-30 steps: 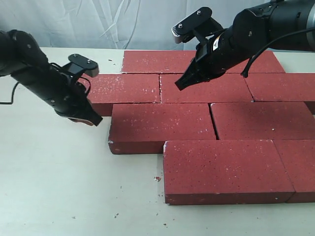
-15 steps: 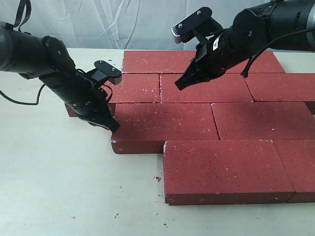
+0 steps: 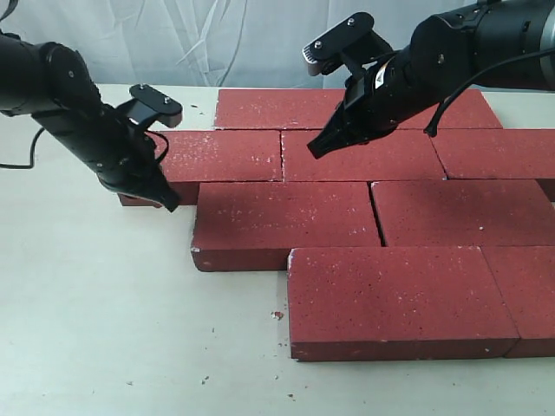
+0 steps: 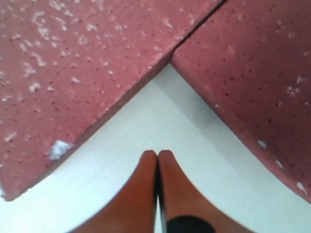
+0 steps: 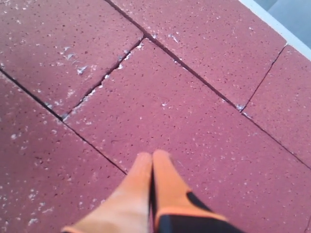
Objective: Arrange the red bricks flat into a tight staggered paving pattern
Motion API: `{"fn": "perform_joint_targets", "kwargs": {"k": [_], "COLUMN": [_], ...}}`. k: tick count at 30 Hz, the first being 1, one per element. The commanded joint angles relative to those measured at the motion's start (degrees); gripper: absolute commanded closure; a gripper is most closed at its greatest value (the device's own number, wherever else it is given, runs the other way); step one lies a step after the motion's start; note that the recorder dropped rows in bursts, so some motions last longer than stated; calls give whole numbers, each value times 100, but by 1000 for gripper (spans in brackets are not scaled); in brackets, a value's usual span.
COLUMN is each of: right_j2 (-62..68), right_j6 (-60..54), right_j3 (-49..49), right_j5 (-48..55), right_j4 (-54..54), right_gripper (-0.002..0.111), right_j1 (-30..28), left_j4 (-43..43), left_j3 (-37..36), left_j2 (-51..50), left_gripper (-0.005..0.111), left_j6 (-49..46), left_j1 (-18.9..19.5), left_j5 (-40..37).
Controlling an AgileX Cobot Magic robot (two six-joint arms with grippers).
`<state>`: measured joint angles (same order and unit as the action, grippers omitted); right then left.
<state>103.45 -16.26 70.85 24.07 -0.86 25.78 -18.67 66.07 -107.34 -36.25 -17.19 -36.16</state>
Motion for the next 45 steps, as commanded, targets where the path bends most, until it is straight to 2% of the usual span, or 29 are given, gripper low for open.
{"fn": "perform_joint_targets", "kwargs": {"k": [1,4,9,11,13,16,19,24,27,31,34,38,45], "right_j2": [-110,-146,-146,-146,-146,-146,-168,-397,-643,-959,-1265,-1882,-3136], "right_j6": [7,-117,-426,-451,-451,-451,-39,785,804,902,901,985,1053], "right_j3": [12,39,95,225,470,888,1223,1310,1310,1296,1049,420,-866], "right_j5": [-124,-121,-499,-267,478,2058,3227,3957,4030,4008,3886,3355,2071], "right_j4": [421,323,-3,-25,-253,-796,-1448,-2449,-2115,-1160,-710,-697,-682], "right_gripper": [109,109,109,109,109,109,109,109,109,109,109,109,109], "right_j1": [63,231,242,229,219,219,219,163,-151,-941,-1559,-2149,-2646], "left_j4": [-199,-617,-1491,-1533,-1339,-488,307,1641,2284,2444,2453,2453,2314], "left_j3": [23,23,105,284,478,724,852,868,868,810,515,86,-605], "left_j2": [424,532,541,541,546,650,852,1351,1625,2049,2453,3023,4041], "left_gripper": [107,107,107,107,107,107,107,107,107,107,107,107,107], "left_j6": [54,25,-24,-24,-28,104,793,1739,2096,2517,2517,2567,2580], "left_j1": [56,56,56,56,56,167,313,592,752,944,962,962,962], "left_j5": [116,348,1827,1965,1649,674,-54,-1048,-1730,-1818,-1395,-647,197]}}
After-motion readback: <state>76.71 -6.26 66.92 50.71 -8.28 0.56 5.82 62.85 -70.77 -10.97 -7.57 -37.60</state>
